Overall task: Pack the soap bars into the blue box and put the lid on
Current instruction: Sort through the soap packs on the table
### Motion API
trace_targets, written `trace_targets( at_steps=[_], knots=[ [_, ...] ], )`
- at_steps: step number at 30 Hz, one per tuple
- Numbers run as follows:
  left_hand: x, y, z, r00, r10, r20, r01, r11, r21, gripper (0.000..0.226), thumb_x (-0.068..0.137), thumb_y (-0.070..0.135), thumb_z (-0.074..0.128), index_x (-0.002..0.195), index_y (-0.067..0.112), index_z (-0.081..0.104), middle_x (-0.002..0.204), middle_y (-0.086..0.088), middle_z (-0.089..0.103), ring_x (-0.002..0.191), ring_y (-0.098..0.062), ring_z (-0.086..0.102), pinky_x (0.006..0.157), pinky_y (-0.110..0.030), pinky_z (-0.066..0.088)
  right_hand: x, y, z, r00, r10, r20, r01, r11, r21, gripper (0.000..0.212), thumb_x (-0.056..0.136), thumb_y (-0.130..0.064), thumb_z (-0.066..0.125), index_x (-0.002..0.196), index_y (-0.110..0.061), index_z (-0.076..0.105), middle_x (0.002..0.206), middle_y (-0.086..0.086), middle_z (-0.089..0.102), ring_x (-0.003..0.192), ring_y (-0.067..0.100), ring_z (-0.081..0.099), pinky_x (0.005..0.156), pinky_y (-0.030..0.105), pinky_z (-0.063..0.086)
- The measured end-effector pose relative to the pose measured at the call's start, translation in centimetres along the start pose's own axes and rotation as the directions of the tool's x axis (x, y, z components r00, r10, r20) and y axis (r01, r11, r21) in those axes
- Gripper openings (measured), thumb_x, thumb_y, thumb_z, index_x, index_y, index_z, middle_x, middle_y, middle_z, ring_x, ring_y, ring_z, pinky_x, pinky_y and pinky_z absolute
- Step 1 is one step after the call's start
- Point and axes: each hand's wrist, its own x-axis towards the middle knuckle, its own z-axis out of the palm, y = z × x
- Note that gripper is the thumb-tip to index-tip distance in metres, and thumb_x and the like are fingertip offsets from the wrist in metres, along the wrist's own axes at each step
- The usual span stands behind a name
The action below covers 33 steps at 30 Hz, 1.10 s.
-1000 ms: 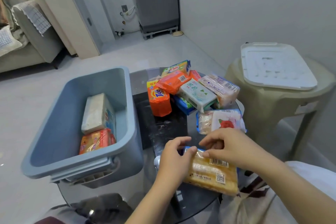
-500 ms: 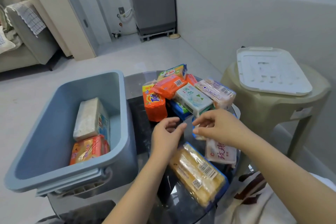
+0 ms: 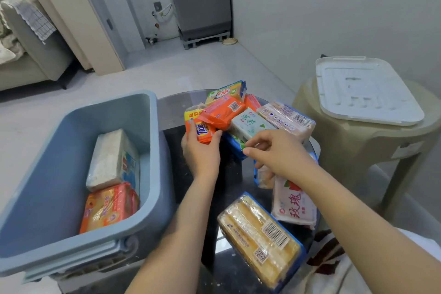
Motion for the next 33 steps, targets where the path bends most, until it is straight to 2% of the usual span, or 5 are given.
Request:
trace_targets(
  at_steps=[5,13,18,25,33],
  knots=[
    [-1.6,-0.1,-1.5,0.999,-0.016,-0.033,0.016,1.0,-0.02,0.067,0.077,0.031,0.074,0.138,0.02,0.049,0.128,-0.004,0.06,0.106,-0.015,0.06,0.08,-0.02,0.04,0.3,-0.2,0.3,1.0,0.02,-0.002,-0.02,1.0,0.022,0.022,0.084,-0.029,0.065,0.103,-0.019,0.065,0.087,0.003,0.069,0.071,0.019,0.072,0.053,0.034,0.06],
    [-5.7,-1.0,-4.2,1.0,0.002,-0.008,-0.002,0.999,-0.054,0.066,0.072,0.029,0.074,0.135,0.019,0.053,0.114,-0.003,0.064,0.097,-0.018,0.065,0.083,-0.031,0.052,0.2,-0.2,1.7,0.991,0.004,0.133,-0.004,1.0,-0.005,0.038,0.092,-0.031,0.051,0.129,-0.018,0.053,0.106,0.001,0.065,0.091,0.017,0.067,0.08,0.034,0.057],
    [-8.3,-1.1,-5.6,0.999,-0.017,0.044,0.021,0.995,-0.095,0.073,0.075,0.031,0.073,0.141,0.026,0.044,0.119,0.005,0.061,0.098,-0.008,0.062,0.079,-0.021,0.048,-0.2,-0.9,3.3,0.963,0.07,0.262,-0.093,0.993,0.077,0.048,0.095,-0.028,0.048,0.141,-0.016,0.039,0.131,0.008,0.056,0.1,0.016,0.061,0.075,0.022,0.053],
    [-11.1,-0.7,-7.2,0.998,-0.002,0.067,0.012,0.989,-0.146,0.064,0.078,0.021,0.073,0.137,0.024,0.049,0.117,0.011,0.057,0.092,0.002,0.059,0.066,0.0,0.042,-1.1,-1.1,4.5,0.933,0.129,0.336,-0.198,0.963,0.181,0.04,0.096,-0.029,0.046,0.132,-0.013,0.05,0.117,0.009,0.065,0.1,0.022,0.066,0.09,0.037,0.054],
    [-12.5,0.5,-8.5,0.992,0.098,0.076,-0.086,0.984,-0.154,0.066,0.079,0.025,0.072,0.14,0.03,0.045,0.134,0.015,0.048,0.112,-0.003,0.055,0.093,-0.022,0.05,-1.7,-0.9,4.0,0.97,0.11,0.218,-0.182,0.92,0.346,0.042,0.088,-0.029,0.06,0.127,-0.017,0.051,0.114,0.011,0.065,0.101,0.025,0.066,0.088,0.043,0.055]
  ],
)
